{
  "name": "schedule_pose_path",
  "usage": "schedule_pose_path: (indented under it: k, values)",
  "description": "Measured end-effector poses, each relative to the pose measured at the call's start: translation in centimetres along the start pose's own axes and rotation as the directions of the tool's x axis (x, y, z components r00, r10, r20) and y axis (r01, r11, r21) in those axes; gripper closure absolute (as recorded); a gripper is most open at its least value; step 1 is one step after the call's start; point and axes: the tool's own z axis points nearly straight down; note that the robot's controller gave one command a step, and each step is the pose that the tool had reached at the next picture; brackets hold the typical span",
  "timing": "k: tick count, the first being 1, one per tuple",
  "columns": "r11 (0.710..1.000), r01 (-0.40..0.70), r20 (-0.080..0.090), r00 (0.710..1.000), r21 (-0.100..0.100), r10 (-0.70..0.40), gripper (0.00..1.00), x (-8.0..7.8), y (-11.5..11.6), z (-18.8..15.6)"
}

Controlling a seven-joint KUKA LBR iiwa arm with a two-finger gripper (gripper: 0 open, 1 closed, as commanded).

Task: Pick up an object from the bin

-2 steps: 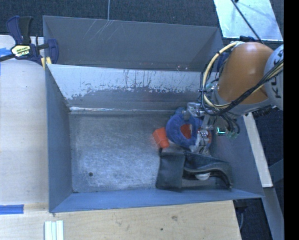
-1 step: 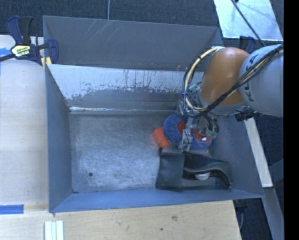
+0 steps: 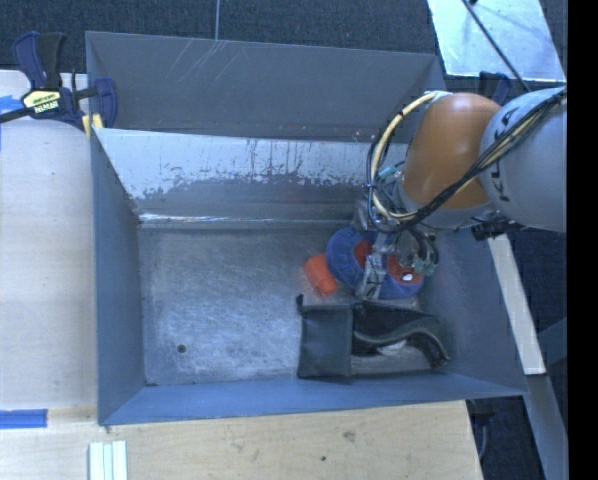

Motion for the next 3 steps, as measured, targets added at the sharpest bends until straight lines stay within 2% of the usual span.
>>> schedule_pose_path:
  k: [1, 2, 3]
  values:
    - [0.81, 0.586, 0.003, 0.81, -0.001, -0.586, 1.0, 0.4, -2.6, -7.2]
    - [0.812, 0.584, 0.007, 0.812, 0.002, -0.584, 1.0, -1.9, -2.7, -14.5]
    - [0.749, 0.663, 0.003, 0.749, 0.0, -0.663, 1.0, -2.8, -7.7, -18.7]
